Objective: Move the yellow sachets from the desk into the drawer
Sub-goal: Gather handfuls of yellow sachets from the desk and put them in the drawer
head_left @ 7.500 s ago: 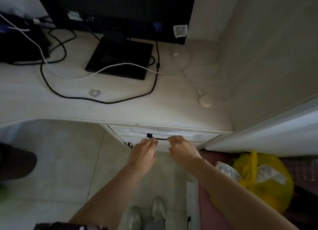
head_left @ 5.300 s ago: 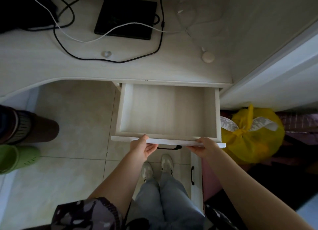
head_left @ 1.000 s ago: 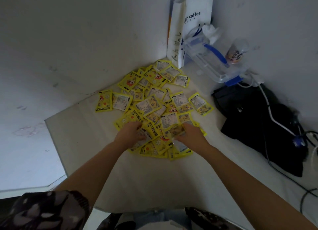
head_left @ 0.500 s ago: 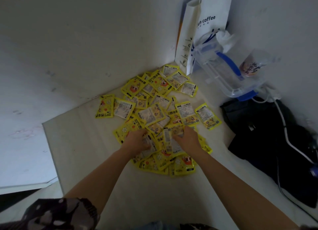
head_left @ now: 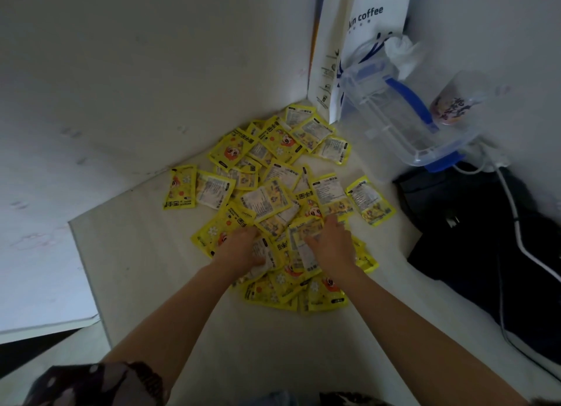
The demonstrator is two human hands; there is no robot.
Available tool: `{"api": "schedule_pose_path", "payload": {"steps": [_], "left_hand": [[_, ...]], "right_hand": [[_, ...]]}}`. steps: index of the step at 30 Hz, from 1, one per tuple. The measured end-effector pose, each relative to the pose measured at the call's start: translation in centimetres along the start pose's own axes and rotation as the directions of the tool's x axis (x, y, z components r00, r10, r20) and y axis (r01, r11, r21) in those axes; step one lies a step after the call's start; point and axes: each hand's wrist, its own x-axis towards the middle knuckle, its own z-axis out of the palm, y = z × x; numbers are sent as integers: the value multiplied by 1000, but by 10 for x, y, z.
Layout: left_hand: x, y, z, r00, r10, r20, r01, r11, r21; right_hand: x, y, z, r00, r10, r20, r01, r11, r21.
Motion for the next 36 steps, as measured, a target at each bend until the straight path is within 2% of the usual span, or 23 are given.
{"api": "schedule_pose_path", "payload": {"steps": [6, 13, 20, 23, 26, 31, 36], "left_hand": [[-1, -1, -2, 1000, -20, -13, 19, 999, -50], [-9, -3, 3, 997, -77, 1, 76, 983, -165], [-19, -8, 2, 990, -139, 23, 140, 959, -247], [-24, -16, 0, 985, -170, 29, 171, 933, -316], [-31, -28, -3, 990, -140, 19, 135, 903, -408], [-32, -49, -18, 961, -275, -36, 199, 776, -599], [-21, -63, -41, 931, -341, -130, 179, 737, -652]], "right_hand": [[2, -5, -2, 998, 56, 22, -58, 995, 81], [-3, -2, -9, 997, 7, 80, -17, 992, 122], [-4, 6, -7, 995, 43, 89, -64, 967, 245], [-7, 11, -9, 996, 43, 83, -65, 957, 284], [-10, 18, -15, 997, 35, 62, -54, 940, 338], [-5, 34, -24, 996, 85, 17, -85, 930, 358], [-1, 50, -30, 994, 107, 2, -100, 918, 383]]}}
